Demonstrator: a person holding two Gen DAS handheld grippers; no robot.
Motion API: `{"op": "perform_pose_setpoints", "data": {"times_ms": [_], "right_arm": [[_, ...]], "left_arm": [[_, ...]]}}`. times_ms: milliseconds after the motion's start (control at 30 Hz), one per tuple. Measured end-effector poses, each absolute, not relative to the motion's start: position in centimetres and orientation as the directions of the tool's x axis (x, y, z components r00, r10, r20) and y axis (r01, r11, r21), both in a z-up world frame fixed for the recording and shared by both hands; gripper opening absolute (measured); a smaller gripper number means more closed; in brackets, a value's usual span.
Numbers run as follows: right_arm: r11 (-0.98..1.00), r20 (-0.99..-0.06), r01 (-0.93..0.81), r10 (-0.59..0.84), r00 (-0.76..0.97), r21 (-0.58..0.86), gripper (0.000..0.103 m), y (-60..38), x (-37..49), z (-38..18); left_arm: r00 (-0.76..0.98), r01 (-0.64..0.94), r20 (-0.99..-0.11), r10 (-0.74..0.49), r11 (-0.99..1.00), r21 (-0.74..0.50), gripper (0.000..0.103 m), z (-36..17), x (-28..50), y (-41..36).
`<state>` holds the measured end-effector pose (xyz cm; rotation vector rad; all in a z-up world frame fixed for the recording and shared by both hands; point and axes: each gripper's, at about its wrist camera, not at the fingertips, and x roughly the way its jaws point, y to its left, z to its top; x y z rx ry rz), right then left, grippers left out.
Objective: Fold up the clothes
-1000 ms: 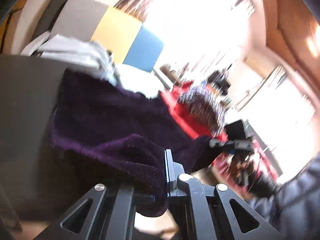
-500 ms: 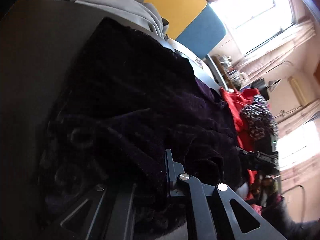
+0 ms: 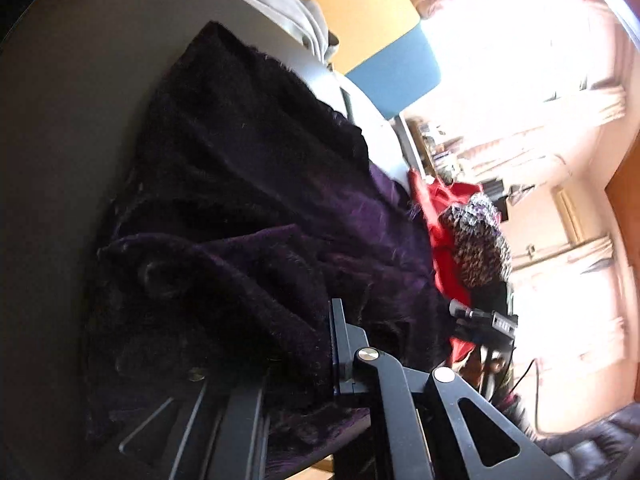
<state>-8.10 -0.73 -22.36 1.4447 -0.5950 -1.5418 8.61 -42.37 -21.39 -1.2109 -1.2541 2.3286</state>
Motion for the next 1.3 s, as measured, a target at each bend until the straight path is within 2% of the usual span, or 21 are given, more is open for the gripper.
{"op": "perform_pose_setpoints", "data": {"times_ms": [33,100,167,233,267,333,433,500,667,767,833,900,933,967,1000,1067,1133,1200,1267,1300], "right_arm": [[-0.454,-0.494,0.271,-0.864,0.100,0.849,0.035,-0.7,-8.0,-22.4],[-0.432,-0.468,0.265,-0.879,0.092,0.862,0.039,-0.8,-7.6,-22.3],[-0.419,-0.460,0.285,-0.883,0.093,0.862,0.045,-1.0,-7.2,-22.4],[-0.445,-0.502,0.323,-0.857,0.118,0.835,0.046,-2.0,-6.5,-22.6],[-0.481,-0.552,0.371,-0.827,0.109,0.794,0.040,-2.6,-6.2,-22.5],[-0.553,-0.656,0.482,-0.752,0.062,0.679,0.021,-3.9,-5.4,-22.1],[-0.578,-0.696,0.537,-0.717,0.024,0.614,0.011,-3.1,-4.7,-21.3],[-0.563,-0.688,0.551,-0.725,0.030,0.616,0.009,-2.6,-4.4,-20.8],[-0.429,-0.528,0.537,-0.848,0.037,0.726,0.009,-1.0,-3.7,-17.7],[-0.347,-0.396,0.491,-0.918,-0.005,0.799,0.009,-0.5,-5.8,-16.0],[-0.330,-0.340,0.428,-0.939,-0.055,0.841,0.009,-0.3,-8.2,-15.9],[-0.340,-0.319,0.332,-0.940,-0.119,0.880,0.013,-0.1,-11.0,-16.8],[-0.361,-0.330,0.262,-0.931,-0.156,0.895,0.020,0.0,-12.6,-17.8],[-0.351,-0.321,0.211,-0.932,-0.167,0.912,0.033,0.1,-13.8,-18.8],[-0.346,-0.316,0.177,-0.933,-0.174,0.921,0.035,0.0,-14.8,-19.7],[-0.369,-0.346,0.097,-0.918,-0.194,0.924,0.038,0.0,-16.2,-21.5],[-0.332,-0.315,0.066,-0.931,-0.183,0.941,0.041,0.3,-16.8,-22.2],[-0.349,-0.329,0.091,-0.926,-0.184,0.933,0.042,0.6,-16.9,-21.8],[-0.367,-0.340,0.128,-0.921,-0.192,0.921,0.042,1.1,-16.7,-21.0],[-0.410,-0.373,0.180,-0.905,-0.206,0.894,0.042,1.4,-16.4,-20.1]], "left_arm": [[-0.630,0.165,-0.560,0.538,-0.612,-0.774,0.007,-21.1,8.6,-42.3],[-0.627,0.165,-0.562,0.540,-0.613,-0.773,0.014,-20.9,8.5,-42.4],[-0.618,0.171,-0.561,0.551,-0.602,-0.780,0.037,-21.0,8.3,-42.6],[-0.604,0.184,-0.582,0.544,-0.615,-0.766,0.044,-20.9,8.0,-42.2],[-0.599,0.190,-0.592,0.539,-0.622,-0.759,0.044,-21.0,7.8,-42.0],[-0.588,0.203,-0.613,0.528,-0.638,-0.743,0.043,-21.0,7.3,-41.6],[-0.572,0.219,-0.664,0.481,-0.691,-0.689,0.010,-20.9,6.9,-40.8],[-0.579,0.209,-0.657,0.483,-0.690,-0.692,0.008,-20.6,7.3,-40.8],[-0.676,0.085,-0.484,0.555,-0.594,-0.800,0.008,-18.1,8.9,-41.1],[-0.726,0.020,-0.367,0.581,-0.516,-0.856,0.008,-16.6,8.6,-42.1],[-0.749,0.028,-0.316,0.582,-0.449,-0.893,0.009,-16.6,7.1,-43.0],[-0.771,0.087,-0.307,0.557,-0.385,-0.919,0.021,-17.4,5.0,-43.8],[-0.779,0.121,-0.308,0.547,-0.352,-0.928,0.045,-18.0,4.1,-44.3],[-0.789,0.154,-0.301,0.536,-0.302,-0.941,0.073,-18.9,3.4,-44.9],[-0.798,0.184,-0.293,0.526,-0.250,-0.951,0.082,-19.8,2.7,-45.5],[-0.809,0.230,-0.299,0.505,-0.196,-0.953,0.082,-21.2,1.9,-46.3],[-0.811,0.269,-0.362,0.460,-0.257,-0.928,0.082,-21.1,1.9,-46.7],[-0.806,0.276,-0.381,0.454,-0.280,-0.919,0.082,-21.3,2.0,-47.0],[-0.798,0.308,-0.443,0.409,-0.355,-0.883,0.082,-20.8,2.6,-47.4],[-0.792,0.324,-0.478,0.380,-0.403,-0.856,0.082,-20.5,3.0,-47.7]]}}
